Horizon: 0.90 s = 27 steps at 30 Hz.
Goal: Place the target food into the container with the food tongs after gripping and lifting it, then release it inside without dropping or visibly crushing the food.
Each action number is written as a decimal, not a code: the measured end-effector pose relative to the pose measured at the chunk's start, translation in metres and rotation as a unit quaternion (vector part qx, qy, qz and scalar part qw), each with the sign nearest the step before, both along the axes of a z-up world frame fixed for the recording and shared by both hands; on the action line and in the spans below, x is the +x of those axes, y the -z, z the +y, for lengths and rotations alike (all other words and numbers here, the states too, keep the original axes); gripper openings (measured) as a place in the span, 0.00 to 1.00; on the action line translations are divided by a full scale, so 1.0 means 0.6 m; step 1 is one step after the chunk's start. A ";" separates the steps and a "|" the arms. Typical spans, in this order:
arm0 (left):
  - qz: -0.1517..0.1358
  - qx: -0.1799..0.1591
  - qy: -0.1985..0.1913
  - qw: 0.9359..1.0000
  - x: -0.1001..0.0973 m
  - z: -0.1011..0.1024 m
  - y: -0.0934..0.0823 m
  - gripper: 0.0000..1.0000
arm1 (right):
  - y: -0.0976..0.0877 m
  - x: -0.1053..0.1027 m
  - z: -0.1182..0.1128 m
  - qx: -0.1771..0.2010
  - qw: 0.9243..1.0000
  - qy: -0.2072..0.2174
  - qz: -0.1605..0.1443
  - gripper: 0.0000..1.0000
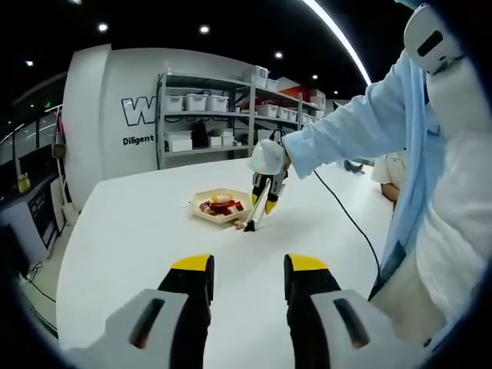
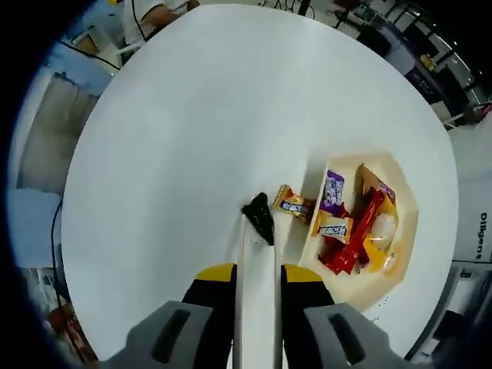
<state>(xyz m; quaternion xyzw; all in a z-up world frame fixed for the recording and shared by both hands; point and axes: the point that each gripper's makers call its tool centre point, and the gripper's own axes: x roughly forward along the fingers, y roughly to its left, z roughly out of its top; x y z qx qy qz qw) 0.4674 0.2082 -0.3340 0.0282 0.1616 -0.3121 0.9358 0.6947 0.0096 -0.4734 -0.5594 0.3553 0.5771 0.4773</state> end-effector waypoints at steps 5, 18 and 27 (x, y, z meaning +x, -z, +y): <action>-0.001 -0.002 0.003 1.000 0.002 -0.002 0.000 0.35 | -0.001 -0.021 0.010 0.040 0.998 0.044 -0.004 0.11; -0.004 -0.003 0.020 1.000 0.009 -0.013 -0.003 0.35 | -0.021 -0.044 0.005 0.105 0.986 0.131 0.014 0.11; -0.009 -0.004 0.030 0.999 0.010 -0.020 -0.008 0.35 | -0.026 -0.061 0.005 0.114 0.985 0.129 0.019 0.11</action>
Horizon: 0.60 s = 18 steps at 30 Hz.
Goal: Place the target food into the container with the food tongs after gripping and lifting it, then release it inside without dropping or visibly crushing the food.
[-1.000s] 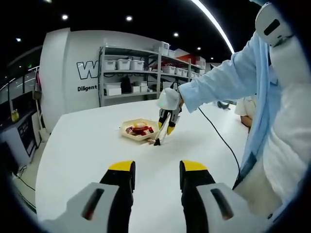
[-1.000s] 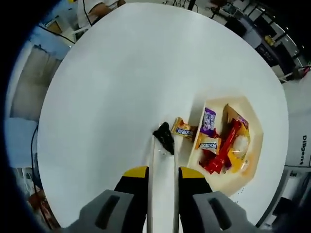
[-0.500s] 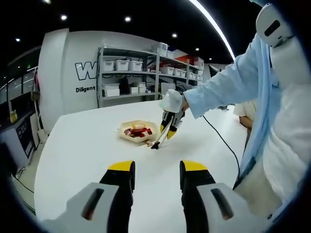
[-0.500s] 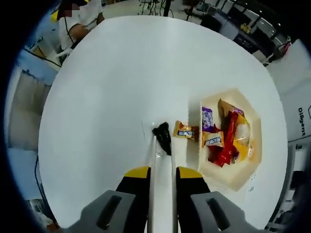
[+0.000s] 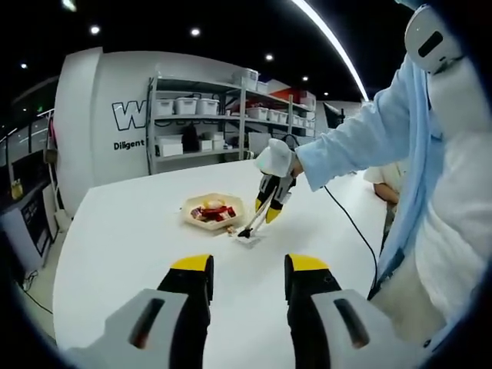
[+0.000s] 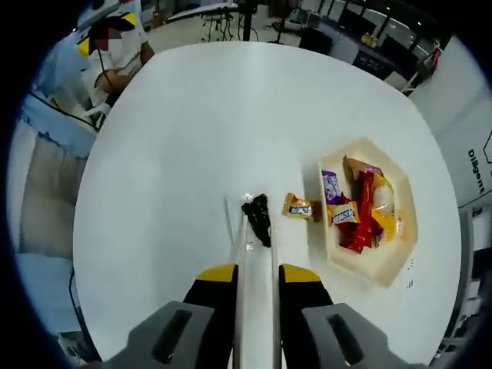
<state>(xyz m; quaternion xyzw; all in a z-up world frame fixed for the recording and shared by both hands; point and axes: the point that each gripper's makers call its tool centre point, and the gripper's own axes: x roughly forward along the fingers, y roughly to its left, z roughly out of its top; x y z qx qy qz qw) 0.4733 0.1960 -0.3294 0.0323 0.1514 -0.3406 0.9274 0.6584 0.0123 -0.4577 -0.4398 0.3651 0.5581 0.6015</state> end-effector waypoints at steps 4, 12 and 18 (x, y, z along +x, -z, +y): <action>0.002 0.000 0.003 1.000 -0.002 -0.002 0.002 0.35 | -0.024 0.005 0.006 0.010 1.000 0.004 -0.001 0.11; -0.004 -0.002 0.003 1.000 -0.004 -0.004 -0.005 0.35 | -0.089 0.091 0.008 0.039 0.997 0.046 -0.040 0.12; -0.002 0.000 -0.004 1.000 -0.013 0.004 -0.003 0.35 | -0.121 0.165 -0.005 0.049 0.993 0.090 -0.063 0.12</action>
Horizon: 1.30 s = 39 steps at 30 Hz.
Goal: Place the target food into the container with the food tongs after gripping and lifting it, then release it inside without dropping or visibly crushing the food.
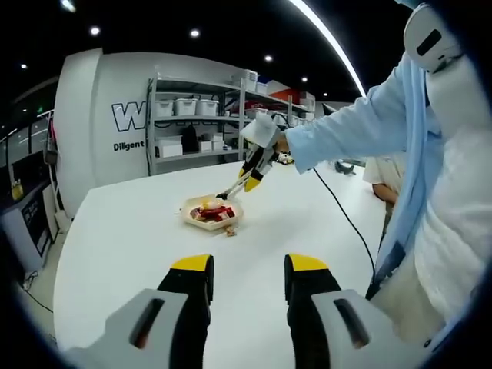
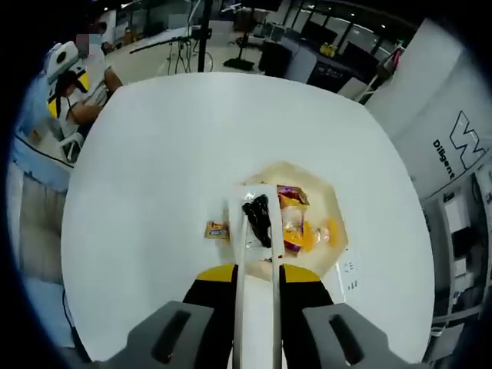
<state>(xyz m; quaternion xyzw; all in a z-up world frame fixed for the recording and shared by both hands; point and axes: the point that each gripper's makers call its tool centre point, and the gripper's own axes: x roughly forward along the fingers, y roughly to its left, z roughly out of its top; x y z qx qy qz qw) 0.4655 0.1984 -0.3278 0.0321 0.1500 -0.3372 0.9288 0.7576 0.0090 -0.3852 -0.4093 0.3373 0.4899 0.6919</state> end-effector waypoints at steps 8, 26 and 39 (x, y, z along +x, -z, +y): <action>0.003 0.000 -0.010 1.000 -0.008 0.009 0.003 0.35 | 0.017 0.006 -0.017 -0.012 1.000 0.016 -0.010 0.14; -0.001 -0.003 0.006 1.000 0.003 -0.003 0.002 0.35 | 0.060 -0.087 0.010 -0.004 0.999 -0.016 0.039 0.14; -0.001 -0.004 0.005 1.000 -0.006 0.006 0.003 0.34 | 0.085 -0.116 0.024 -0.004 0.998 -0.003 0.059 0.14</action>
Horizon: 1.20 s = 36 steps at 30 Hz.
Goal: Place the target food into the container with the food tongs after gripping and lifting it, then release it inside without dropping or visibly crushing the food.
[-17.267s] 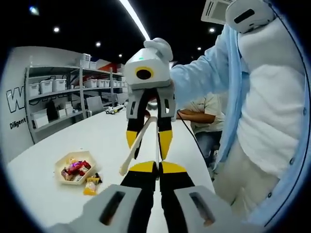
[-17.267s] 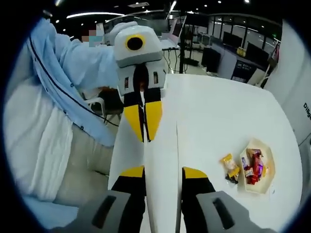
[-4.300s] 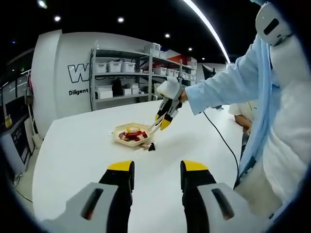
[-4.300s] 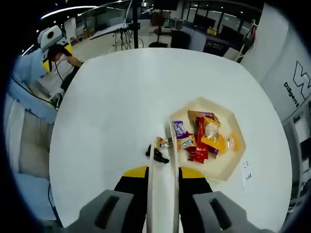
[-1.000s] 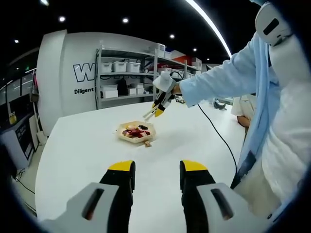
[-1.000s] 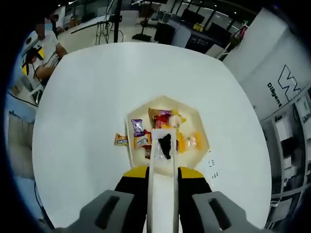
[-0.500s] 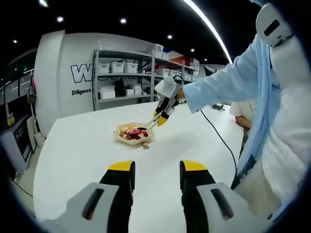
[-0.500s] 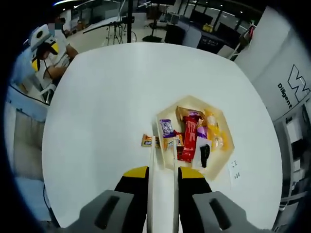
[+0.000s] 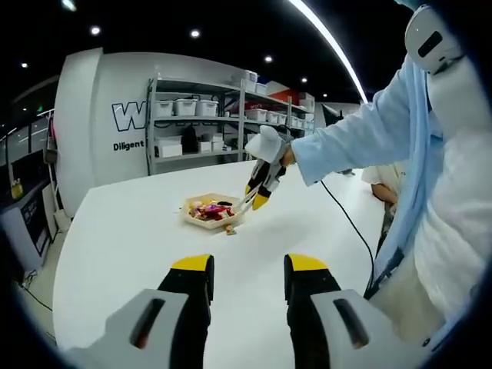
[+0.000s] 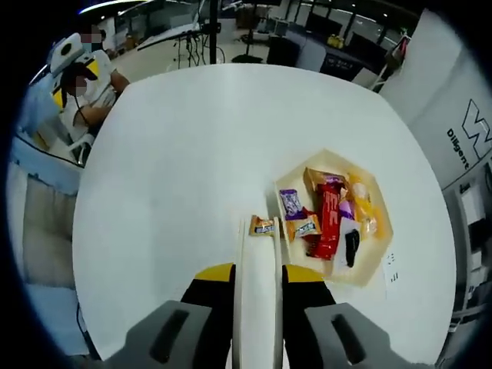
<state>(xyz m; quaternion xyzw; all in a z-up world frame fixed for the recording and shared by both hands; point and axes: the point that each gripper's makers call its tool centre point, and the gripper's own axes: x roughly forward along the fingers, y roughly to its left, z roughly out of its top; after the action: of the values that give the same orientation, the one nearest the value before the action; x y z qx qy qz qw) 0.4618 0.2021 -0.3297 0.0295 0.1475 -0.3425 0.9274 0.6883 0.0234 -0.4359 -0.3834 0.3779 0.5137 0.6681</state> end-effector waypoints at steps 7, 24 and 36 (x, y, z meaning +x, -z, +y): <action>-0.001 -0.002 0.006 1.000 -0.001 0.002 -0.001 0.35 | 0.026 -0.013 -0.002 0.004 0.999 0.050 0.011 0.15; -0.001 -0.018 0.045 0.999 0.012 0.019 0.007 0.34 | 0.062 -0.020 0.012 0.057 0.946 0.309 0.081 0.15; 0.002 -0.028 0.079 0.996 0.031 0.047 0.016 0.34 | 0.058 -0.018 0.029 0.077 0.903 0.411 0.099 0.16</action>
<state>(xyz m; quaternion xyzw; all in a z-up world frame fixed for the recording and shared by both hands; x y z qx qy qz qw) 0.4805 0.2305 -0.3392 0.0141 0.1363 -0.4190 0.8976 0.6776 0.0407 -0.4708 -0.0887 0.5256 0.2561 0.8064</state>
